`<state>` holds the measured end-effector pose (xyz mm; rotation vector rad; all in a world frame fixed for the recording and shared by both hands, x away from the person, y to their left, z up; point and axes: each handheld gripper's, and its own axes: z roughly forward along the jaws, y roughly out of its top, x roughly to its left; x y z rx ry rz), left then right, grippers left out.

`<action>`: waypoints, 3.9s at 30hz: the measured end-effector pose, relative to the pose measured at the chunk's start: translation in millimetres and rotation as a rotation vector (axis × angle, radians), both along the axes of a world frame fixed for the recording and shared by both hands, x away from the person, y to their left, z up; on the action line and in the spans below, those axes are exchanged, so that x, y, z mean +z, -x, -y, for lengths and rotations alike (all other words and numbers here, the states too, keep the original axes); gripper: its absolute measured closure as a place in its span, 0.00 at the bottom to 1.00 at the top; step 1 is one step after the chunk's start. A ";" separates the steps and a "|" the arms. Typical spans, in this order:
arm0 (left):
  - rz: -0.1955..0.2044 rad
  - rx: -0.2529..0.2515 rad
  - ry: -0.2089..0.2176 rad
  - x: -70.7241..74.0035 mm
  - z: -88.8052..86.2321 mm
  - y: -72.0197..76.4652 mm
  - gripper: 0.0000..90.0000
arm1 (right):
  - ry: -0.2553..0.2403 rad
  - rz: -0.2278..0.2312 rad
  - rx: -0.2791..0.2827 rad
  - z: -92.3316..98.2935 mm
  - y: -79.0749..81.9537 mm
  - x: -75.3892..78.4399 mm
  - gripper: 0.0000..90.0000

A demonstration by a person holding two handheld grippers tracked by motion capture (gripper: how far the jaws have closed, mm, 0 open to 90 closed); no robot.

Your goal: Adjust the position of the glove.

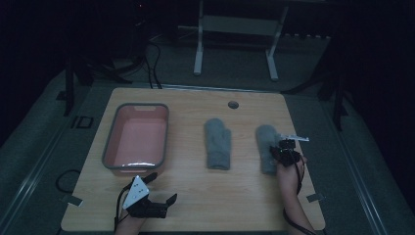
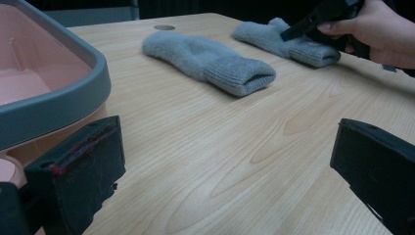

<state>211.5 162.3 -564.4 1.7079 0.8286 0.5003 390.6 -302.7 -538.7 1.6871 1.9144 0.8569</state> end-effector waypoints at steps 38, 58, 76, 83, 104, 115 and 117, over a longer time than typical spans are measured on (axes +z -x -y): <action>0.001 -0.010 -0.001 -0.6 1.8 -0.1 0.00 | -0.004 0.098 0.120 4.8 7.8 1.1 0.91; -0.002 -0.009 -0.007 -0.6 2.7 0.1 0.00 | -0.084 0.194 0.094 -40.5 10.7 69.7 0.91; 0.012 -0.014 -0.001 1.5 1.8 2.4 0.00 | -0.137 0.188 0.172 -135.5 8.3 89.1 0.91; 0.015 -0.021 -0.003 2.3 2.0 3.5 0.00 | -0.138 0.164 0.206 -165.9 8.6 79.3 0.91; 0.011 -0.037 0.001 2.2 2.7 3.5 0.00 | -0.116 0.031 0.197 -181.5 -5.3 25.8 0.89; 0.001 -0.058 0.017 1.8 5.5 4.4 0.00 | -0.113 0.011 0.200 -182.2 -6.3 5.6 0.83; 0.019 -0.068 -0.007 2.1 6.7 5.1 0.00 | -0.100 0.012 0.207 -183.2 -6.3 5.2 0.80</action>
